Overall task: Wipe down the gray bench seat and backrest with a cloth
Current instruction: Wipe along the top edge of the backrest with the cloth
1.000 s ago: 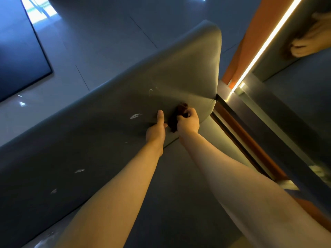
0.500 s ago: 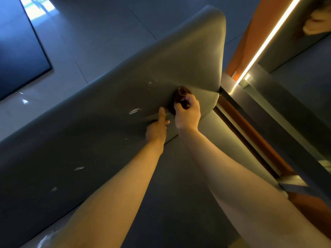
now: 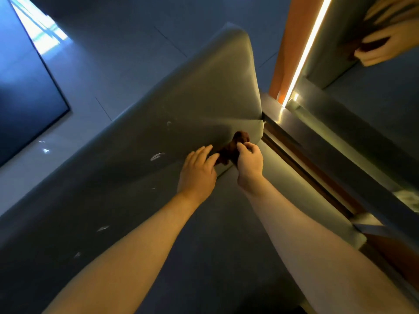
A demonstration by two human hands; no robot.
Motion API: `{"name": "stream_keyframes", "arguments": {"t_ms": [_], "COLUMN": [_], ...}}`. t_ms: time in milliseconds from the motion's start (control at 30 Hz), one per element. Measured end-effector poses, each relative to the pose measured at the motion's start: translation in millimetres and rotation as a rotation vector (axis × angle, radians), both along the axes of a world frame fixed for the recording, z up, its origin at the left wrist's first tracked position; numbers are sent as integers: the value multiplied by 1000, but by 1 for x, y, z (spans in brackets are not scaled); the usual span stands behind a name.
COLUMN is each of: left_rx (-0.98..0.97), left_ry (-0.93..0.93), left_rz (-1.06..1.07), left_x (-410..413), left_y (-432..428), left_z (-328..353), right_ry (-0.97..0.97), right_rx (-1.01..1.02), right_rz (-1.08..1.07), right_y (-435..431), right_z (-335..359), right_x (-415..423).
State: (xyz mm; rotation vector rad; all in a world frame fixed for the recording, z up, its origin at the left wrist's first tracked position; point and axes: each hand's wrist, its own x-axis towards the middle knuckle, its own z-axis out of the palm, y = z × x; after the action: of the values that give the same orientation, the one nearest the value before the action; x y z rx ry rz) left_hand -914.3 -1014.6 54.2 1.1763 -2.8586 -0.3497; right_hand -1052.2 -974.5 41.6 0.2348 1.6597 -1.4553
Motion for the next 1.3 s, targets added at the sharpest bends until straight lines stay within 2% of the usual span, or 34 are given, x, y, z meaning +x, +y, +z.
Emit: {"name": "stream_keyframes", "arguments": {"t_ms": [100,200,300,400,467,533,600,700,867,967,1067,1167,1233,1300], "left_rx": [-53,-163,-295,-399,-445,-467,-495,-511,-468,-412,-413,-435,-439,-444], "left_ry": [-58,-133,-207,-274,-335,-352,-370,-348,-339,-382,-362,-375,-380,-368], "left_rz": [-104,-224,-230,-249,-291,-303,-322,-358,-359,-400,-341,-358,-377,-385], "left_x": [-6,-16,-37,-47,-44,-41,-40,-40,-49,-57,-62,-63,-64,-64], "left_y": [-2,-3,-17,-33,-40,-44,-45,-47,-41,-36,-33,-33,-34,-35], "left_z": [1,0,-4,-15,-27,-35,-39,-41,-44,-54,-62,-63,-65,-66], "right_ry": [-104,-36,109,285,459,566,550,391,3,157,350,462,449,325], "right_rx": [-141,-206,-307,-384,-365,-311,-206,-94,-40,-141,-280,-226,-132,-45], "right_rz": [-125,-159,-206,-107,-7,-61,-181,-219,-291,-305,-285,-241,-265,-290], "right_y": [11,10,0,-23,-42,-53,-55,-45,-33,-32,-39,-46,-49,-47], "right_z": [-2,-3,-2,-1,-12,-33,-59,-95,-106,-82,-57,-64,-86,-111], "right_x": [-4,-8,-23,-37,-36,-31,-24,-15,-8,-5,-18,-30,-34,-38]}}
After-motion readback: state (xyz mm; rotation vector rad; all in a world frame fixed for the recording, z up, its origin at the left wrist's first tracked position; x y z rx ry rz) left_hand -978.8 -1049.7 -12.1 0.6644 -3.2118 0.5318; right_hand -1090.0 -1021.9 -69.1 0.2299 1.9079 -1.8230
